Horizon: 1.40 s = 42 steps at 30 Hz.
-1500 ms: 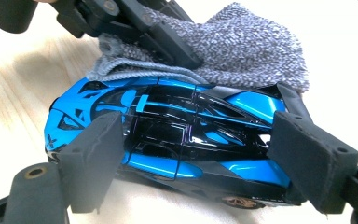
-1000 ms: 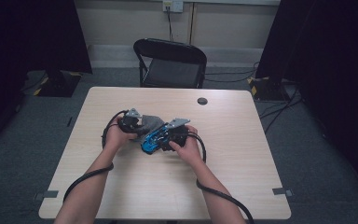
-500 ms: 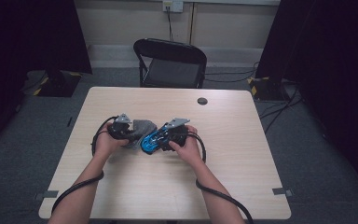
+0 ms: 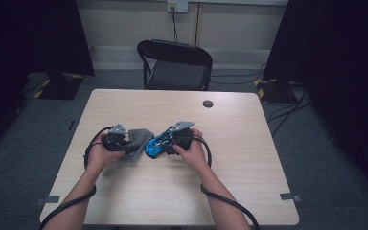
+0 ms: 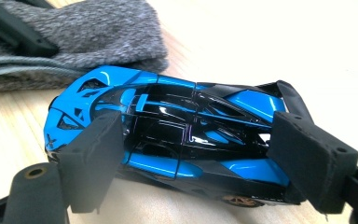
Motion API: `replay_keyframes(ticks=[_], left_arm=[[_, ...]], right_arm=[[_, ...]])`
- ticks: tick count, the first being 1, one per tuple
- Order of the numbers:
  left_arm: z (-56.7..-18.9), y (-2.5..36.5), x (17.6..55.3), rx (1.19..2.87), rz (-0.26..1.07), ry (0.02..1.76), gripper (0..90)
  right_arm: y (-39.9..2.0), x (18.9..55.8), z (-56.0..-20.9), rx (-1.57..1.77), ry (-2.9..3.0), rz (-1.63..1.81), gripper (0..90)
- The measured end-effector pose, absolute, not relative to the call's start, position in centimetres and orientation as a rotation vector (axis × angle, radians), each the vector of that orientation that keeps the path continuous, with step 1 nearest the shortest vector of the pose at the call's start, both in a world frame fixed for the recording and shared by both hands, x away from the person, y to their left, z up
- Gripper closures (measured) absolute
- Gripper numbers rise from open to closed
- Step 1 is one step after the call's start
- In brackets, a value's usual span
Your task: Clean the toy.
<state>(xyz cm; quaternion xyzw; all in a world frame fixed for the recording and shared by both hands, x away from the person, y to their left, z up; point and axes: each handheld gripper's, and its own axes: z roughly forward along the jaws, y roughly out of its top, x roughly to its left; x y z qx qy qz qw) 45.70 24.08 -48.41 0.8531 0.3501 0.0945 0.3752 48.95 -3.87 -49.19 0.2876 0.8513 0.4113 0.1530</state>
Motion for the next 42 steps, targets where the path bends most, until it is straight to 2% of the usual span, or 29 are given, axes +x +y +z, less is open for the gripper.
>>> replay_keyframes(ticks=[13, 25, 34, 42], left_arm=[[-48.0, 24.7, 42.5, 2.191, 0.247, 0.871, 70.4], [-45.9, 25.0, 40.4, 2.171, 0.267, 0.832, 69.8], [-43.7, 22.1, 40.3, 2.167, 0.29, 0.731, 69.7], [-43.7, 19.1, 40.4, 2.18, 0.252, 0.676, 69.5]], right_arm=[[-3.8, 48.9, -49.2, 0.829, 2.437, 1.18, 17.5], [-3.8, 48.8, -48.9, 0.858, 2.46, 1.166, 17.2], [-4.2, 48.6, -47.9, 0.835, 2.542, 1.097, 16.4], [-7.6, 47.8, -46.5, 0.844, 2.496, 1.128, 16.2]])
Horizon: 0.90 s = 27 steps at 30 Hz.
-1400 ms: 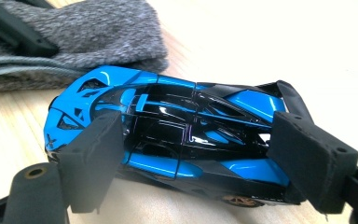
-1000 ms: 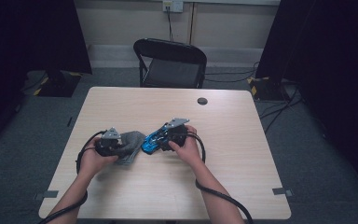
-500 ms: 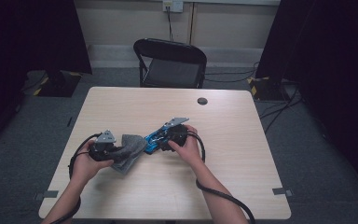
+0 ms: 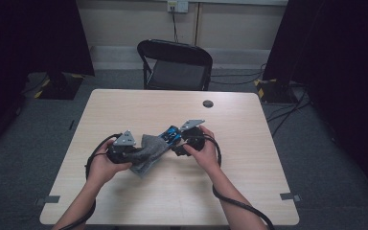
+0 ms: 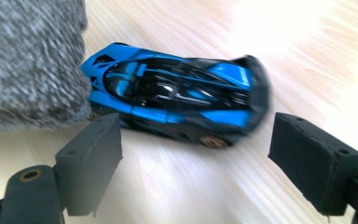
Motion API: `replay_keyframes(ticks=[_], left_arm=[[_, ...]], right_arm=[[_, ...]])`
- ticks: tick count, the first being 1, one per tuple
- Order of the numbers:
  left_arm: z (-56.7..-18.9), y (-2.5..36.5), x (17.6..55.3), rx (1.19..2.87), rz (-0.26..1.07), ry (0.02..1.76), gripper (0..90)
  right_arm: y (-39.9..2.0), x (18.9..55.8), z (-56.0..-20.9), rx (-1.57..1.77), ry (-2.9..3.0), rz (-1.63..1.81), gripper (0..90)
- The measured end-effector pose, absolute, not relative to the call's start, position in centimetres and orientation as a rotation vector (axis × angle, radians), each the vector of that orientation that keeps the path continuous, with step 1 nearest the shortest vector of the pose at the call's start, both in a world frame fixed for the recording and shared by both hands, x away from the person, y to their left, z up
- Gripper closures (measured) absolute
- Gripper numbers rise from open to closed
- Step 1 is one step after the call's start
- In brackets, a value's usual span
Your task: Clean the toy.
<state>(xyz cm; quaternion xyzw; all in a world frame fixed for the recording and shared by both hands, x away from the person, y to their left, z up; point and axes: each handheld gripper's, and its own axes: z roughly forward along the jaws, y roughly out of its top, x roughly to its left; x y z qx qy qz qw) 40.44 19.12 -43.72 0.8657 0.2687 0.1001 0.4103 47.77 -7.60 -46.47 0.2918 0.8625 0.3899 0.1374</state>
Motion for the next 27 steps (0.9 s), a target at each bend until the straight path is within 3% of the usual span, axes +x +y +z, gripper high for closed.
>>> replay_keyframes(ticks=[9, 27], left_arm=[[-43.6, 14.8, 41.1, 2.193, 0.207, 0.592, 69.6], [-46.3, 4.8, 42.2, 2.271, 0.059, 0.386, 69.5]], right_arm=[[-12.7, 47.0, -44.6, 0.874, 2.4, 1.21, 15.9], [-19.7, 45.8, -45.0, 0.993, 2.328, 1.183, 15.7]])
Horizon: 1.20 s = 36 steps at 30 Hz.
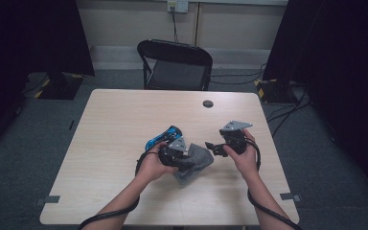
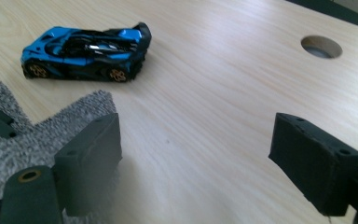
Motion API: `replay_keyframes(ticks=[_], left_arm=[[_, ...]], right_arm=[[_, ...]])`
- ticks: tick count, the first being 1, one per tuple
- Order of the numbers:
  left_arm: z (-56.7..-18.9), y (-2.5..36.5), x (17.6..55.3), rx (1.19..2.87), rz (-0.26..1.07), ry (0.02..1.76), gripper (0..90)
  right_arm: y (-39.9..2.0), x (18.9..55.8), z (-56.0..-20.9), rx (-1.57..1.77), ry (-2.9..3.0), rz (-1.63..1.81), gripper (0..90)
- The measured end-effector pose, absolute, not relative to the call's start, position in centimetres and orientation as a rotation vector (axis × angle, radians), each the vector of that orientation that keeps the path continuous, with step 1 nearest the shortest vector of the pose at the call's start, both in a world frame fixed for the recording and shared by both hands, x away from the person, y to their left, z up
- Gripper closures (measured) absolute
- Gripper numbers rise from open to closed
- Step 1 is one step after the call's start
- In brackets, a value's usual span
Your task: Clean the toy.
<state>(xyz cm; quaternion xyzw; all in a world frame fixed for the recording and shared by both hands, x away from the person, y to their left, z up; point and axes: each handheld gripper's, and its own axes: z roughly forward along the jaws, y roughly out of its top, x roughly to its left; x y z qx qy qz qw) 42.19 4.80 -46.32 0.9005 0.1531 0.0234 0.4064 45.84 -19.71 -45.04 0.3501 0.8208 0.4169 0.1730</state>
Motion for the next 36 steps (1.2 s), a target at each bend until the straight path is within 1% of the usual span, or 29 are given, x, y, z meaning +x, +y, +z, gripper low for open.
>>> replay_keyframes(ticks=[12, 14, 16, 19, 24, 25, 32, 36], left_arm=[[-47.5, -0.5, 42.4, 2.304, 0.0, 0.233, 68.7], [-47.9, -0.9, 42.4, 2.298, -0.027, 0.231, 67.0], [-48.1, -1.1, 42.4, 2.303, -0.02, 0.224, 63.8], [-48.1, -1.0, 42.3, 2.297, -0.021, 0.245, 57.7], [-47.7, -0.1, 42.0, 2.278, 0.017, 0.275, 41.9], [-47.5, 0.3, 41.8, 2.278, 0.015, 0.286, 40.1], [-46.5, 2.6, 40.0, 2.24, 0.051, 0.308, 39.8], [-46.6, 3.6, 39.3, 2.226, 0.045, 0.351, 39.5]], right_arm=[[-22.5, 44.5, -45.7, 1.057, 2.292, 1.184, 15.6], [-22.8, 44.3, -45.7, 1.06, 2.283, 1.181, 15.7], [-23.0, 44.2, -45.7, 1.073, 2.278, 1.187, 15.8], [-23.1, 44.0, -45.8, 1.07, 2.278, 1.184, 15.9], [-22.7, 43.6, -46.2, 1.051, 2.296, 1.185, 15.9], [-22.5, 43.5, -46.2, 1.05, 2.3, 1.188, 15.9], [-22.0, 43.0, -46.1, 1.024, 2.317, 1.207, 16.3], [-21.6, 42.7, -46.0, 1.009, 2.332, 1.218, 16.4]])
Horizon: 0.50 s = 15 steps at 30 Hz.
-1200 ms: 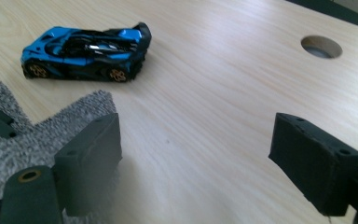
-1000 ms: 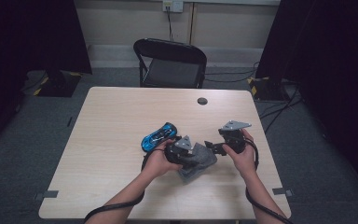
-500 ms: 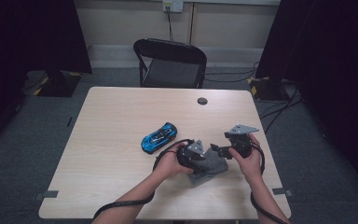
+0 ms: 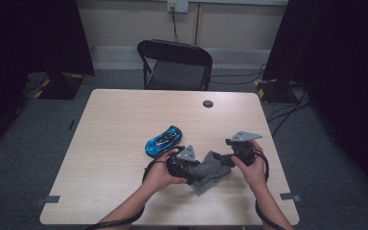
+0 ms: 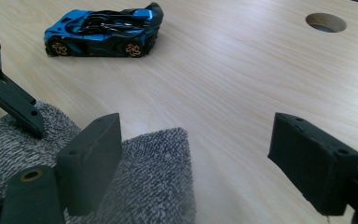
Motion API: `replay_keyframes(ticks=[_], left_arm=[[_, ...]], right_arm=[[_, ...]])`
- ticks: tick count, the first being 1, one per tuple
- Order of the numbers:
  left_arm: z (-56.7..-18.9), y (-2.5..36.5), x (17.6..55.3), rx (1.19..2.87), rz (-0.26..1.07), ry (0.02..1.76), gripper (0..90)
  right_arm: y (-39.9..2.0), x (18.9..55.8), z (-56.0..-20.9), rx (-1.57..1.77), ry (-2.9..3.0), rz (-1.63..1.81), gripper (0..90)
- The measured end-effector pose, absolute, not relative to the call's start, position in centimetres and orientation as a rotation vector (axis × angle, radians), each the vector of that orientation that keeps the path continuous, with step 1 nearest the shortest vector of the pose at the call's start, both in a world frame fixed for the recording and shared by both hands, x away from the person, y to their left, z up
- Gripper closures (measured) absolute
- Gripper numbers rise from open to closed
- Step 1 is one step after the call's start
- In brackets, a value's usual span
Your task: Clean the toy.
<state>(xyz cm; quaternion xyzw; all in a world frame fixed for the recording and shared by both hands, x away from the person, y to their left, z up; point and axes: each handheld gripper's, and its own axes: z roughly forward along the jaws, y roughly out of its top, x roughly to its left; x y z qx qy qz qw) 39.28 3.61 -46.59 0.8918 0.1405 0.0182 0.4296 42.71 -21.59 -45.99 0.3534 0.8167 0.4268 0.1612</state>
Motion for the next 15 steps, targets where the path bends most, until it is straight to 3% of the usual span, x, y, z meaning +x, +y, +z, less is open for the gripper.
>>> replay_keyframes(ticks=[8, 15], left_arm=[[-47.9, 4.6, 38.9, 2.231, 0.06, 0.399, 39.4], [-48.6, 4.9, 40.2, 2.266, 0.069, 0.39, 53.4]], right_arm=[[-20.5, 42.5, -46.2, 0.969, 2.37, 1.228, 16.9], [-19.6, 42.5, -47.1, 0.945, 2.421, 1.218, 18.8]])
